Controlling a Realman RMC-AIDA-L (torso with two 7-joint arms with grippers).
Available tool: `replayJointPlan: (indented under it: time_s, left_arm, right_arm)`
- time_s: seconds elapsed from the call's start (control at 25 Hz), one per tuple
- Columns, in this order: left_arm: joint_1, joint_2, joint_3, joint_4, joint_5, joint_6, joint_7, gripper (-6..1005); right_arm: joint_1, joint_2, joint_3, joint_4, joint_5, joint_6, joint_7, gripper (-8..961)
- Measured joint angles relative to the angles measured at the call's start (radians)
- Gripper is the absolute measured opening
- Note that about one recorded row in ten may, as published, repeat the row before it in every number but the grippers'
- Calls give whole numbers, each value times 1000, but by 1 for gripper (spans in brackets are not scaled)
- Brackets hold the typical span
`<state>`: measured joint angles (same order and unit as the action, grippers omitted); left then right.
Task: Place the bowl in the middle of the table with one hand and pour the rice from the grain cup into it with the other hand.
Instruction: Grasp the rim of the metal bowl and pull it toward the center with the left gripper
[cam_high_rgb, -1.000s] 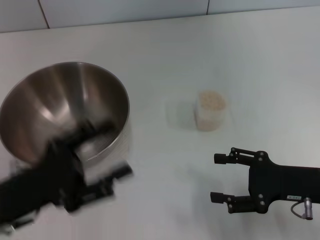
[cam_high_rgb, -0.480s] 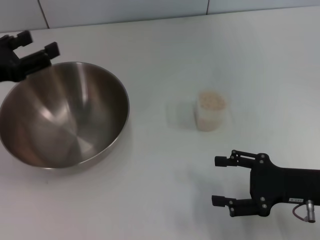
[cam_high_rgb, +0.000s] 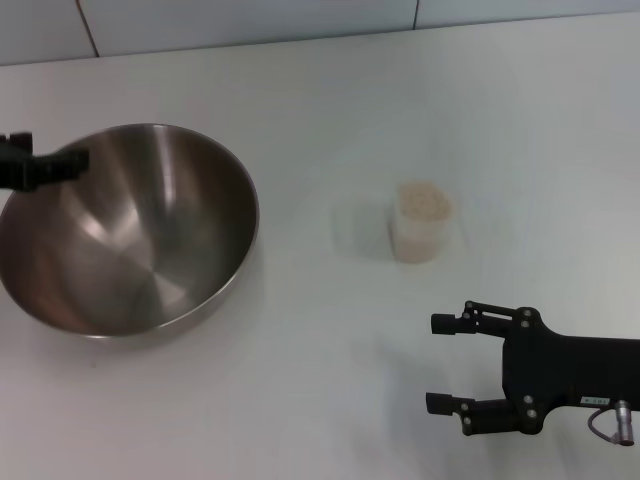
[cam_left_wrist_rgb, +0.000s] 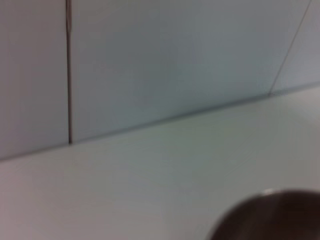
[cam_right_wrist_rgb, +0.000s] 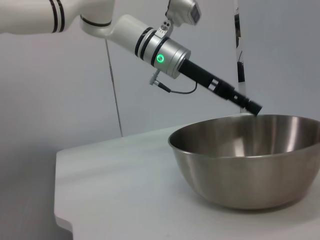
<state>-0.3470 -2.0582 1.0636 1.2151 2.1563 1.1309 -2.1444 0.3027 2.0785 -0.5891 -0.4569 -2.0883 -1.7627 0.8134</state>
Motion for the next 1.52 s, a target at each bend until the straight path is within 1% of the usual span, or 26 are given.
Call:
replayJointPlan:
  time_s: [0.12,0.28,0.52,0.68,0.72,1.0,1.04,1.08,1.2,1.32,1.4,1.44,1.52]
  left_arm:
    - [-26,-3,-18,-6,81,59,-10,827]
    - [-41,-5,-20,-24,126,68,-13,825]
    - [-49,-6,-13,-34,142,73,-12,822]
    - [-59,-7,-15,-44,157,67,-12,760]
    - [-81,-7,-19,-67,184,68,-11,744]
    - [-81,-7,-19,-67,184,68,-11,586]
    - [-119,-5,-24,-84,219,73,-11,563]
    - [-133,-5,-31,-84,220,75,-11,518]
    - [-138,-4,-33,-85,220,77,-11,385]
    - [-170,4,-48,-116,223,84,-11,253]
    - [-170,4,-48,-116,223,84,-11,166]
    - [-218,17,-103,-168,223,119,-3,122]
    - [-244,28,-125,-197,223,140,1,108]
  right_arm:
    - [5,0,0,0,-1,7,3,824]
    - [9,0,0,0,-1,9,3,824]
    - [14,1,0,0,2,12,3,825]
    - [15,2,1,0,4,14,3,824]
    - [15,3,2,0,4,15,3,824]
    - [25,4,2,7,4,31,3,825]
    - [26,4,2,7,4,32,3,825]
    - [27,4,2,8,4,34,3,825]
    - [30,5,2,9,5,35,4,825]
    - [33,5,3,11,5,37,4,825]
    - [36,6,3,12,5,38,4,825]
    - [38,6,3,14,5,38,4,825]
    - [40,6,4,17,5,39,4,825]
